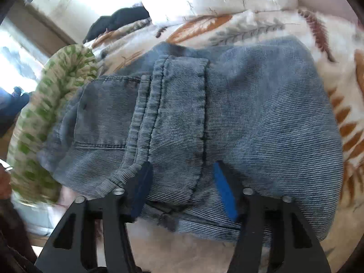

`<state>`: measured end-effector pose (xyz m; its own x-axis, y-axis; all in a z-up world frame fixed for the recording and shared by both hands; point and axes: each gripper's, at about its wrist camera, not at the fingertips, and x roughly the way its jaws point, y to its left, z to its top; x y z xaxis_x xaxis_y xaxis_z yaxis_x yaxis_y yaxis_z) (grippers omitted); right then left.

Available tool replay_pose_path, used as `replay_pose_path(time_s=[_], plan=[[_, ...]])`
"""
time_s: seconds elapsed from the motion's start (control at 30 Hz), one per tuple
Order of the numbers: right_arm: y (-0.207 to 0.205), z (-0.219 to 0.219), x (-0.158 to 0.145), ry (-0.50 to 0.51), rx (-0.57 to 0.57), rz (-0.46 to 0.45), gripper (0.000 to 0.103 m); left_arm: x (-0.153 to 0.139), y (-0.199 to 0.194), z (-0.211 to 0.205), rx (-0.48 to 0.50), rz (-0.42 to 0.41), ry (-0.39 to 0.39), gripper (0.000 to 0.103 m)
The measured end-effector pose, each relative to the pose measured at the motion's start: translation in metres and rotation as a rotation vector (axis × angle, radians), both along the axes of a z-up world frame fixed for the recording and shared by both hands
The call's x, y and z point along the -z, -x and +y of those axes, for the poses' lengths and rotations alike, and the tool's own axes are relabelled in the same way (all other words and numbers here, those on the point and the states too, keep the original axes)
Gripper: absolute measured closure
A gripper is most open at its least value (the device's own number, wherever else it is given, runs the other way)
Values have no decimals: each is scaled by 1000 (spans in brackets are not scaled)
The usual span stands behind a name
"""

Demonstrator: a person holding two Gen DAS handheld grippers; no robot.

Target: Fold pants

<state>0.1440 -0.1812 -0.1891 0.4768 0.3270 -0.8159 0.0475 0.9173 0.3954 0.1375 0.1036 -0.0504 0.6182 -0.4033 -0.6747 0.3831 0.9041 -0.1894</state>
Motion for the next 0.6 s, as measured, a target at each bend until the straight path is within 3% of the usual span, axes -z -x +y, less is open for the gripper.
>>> replay_pose_path(time_s=[0.03, 0.13, 0.23, 0.3, 0.4, 0.47, 0.57, 0.6], plan=[[-1, 2, -6, -6, -7, -1, 51, 4, 10, 9, -25, 13, 6, 47], [-5, 7, -34, -36, -10, -90, 53, 18, 36, 23, -42, 39, 11, 46], [-34, 4, -50, -26, 28, -120, 53, 31, 51, 14, 28, 104, 93, 46], [-68, -5, -48, -20, 16, -70, 53, 33, 62, -3, 8, 48, 91, 45], [-101, -19, -38, -103, 25, 45, 57, 41, 78, -34, 9, -60, 2, 40], [-118, -19, -40, -101, 22, 53, 58, 48, 83, -43, -4, -101, -30, 40], [-133, -6, -28, -99, -26, 134, 58, 58, 68, -33, -74, -49, -55, 40], [-137, 0, -23, -57, -28, 155, 58, 60, 63, -23, -114, -27, -32, 40]])
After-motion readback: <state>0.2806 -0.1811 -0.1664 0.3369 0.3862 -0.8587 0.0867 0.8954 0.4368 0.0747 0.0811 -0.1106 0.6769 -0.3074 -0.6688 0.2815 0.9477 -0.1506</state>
